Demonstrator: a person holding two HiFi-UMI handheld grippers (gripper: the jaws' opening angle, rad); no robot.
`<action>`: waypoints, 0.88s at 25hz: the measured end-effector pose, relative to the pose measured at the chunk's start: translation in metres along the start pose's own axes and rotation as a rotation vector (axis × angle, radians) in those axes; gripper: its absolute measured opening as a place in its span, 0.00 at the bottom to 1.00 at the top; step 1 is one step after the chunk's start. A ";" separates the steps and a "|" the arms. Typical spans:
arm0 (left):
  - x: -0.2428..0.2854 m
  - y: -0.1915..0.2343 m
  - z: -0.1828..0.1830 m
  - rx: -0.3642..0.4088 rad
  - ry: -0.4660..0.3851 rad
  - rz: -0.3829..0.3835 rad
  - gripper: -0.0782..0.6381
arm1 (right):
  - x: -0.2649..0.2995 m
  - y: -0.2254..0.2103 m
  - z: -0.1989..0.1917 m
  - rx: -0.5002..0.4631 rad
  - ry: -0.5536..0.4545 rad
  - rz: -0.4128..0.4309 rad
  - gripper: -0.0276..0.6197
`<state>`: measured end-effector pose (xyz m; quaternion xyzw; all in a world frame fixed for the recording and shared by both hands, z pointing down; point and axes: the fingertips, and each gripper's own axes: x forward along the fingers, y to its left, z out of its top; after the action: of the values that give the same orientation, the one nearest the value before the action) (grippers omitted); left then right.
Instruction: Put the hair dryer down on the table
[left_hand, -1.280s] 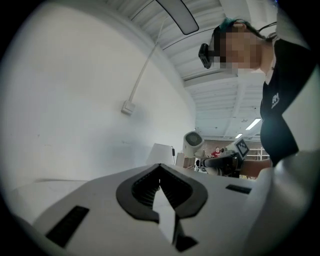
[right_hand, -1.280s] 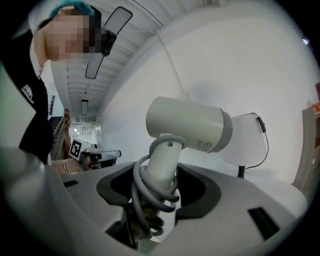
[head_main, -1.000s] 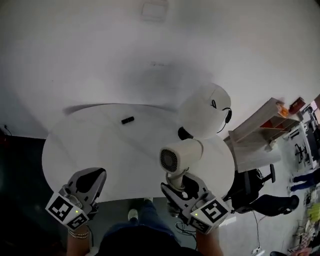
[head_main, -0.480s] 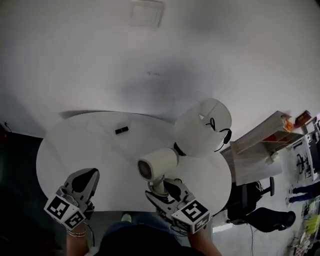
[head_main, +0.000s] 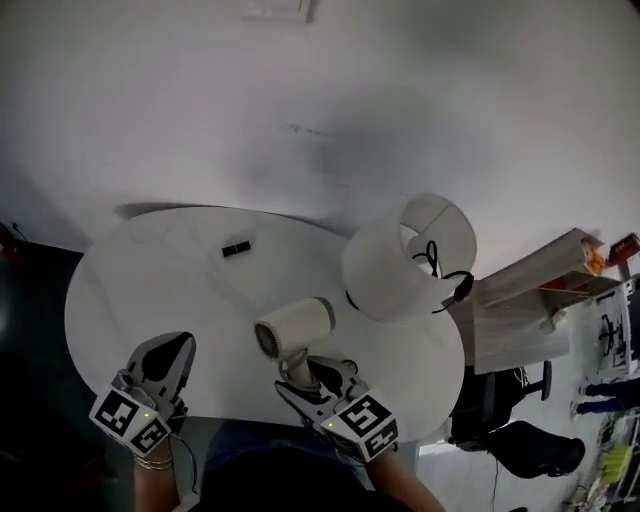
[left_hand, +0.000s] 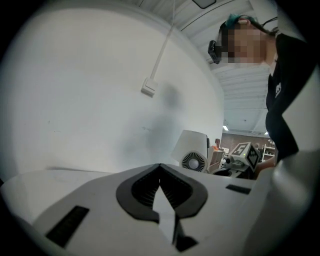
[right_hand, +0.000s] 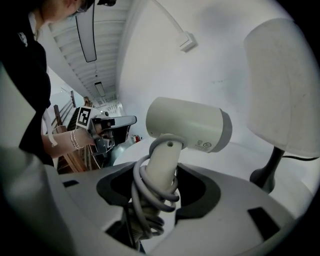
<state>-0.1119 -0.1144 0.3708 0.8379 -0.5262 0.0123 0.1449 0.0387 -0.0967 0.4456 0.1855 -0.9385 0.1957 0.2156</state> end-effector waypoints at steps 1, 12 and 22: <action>0.003 0.000 -0.004 -0.003 0.009 -0.005 0.12 | 0.002 -0.004 -0.003 0.009 0.007 -0.004 0.42; 0.037 0.024 -0.033 -0.012 0.100 -0.064 0.12 | 0.032 -0.042 -0.023 0.119 0.060 -0.087 0.42; 0.060 0.056 -0.058 -0.065 0.153 -0.092 0.12 | 0.066 -0.075 -0.051 0.196 0.143 -0.189 0.42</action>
<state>-0.1273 -0.1748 0.4491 0.8527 -0.4745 0.0524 0.2121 0.0328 -0.1559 0.5407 0.2788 -0.8755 0.2780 0.2803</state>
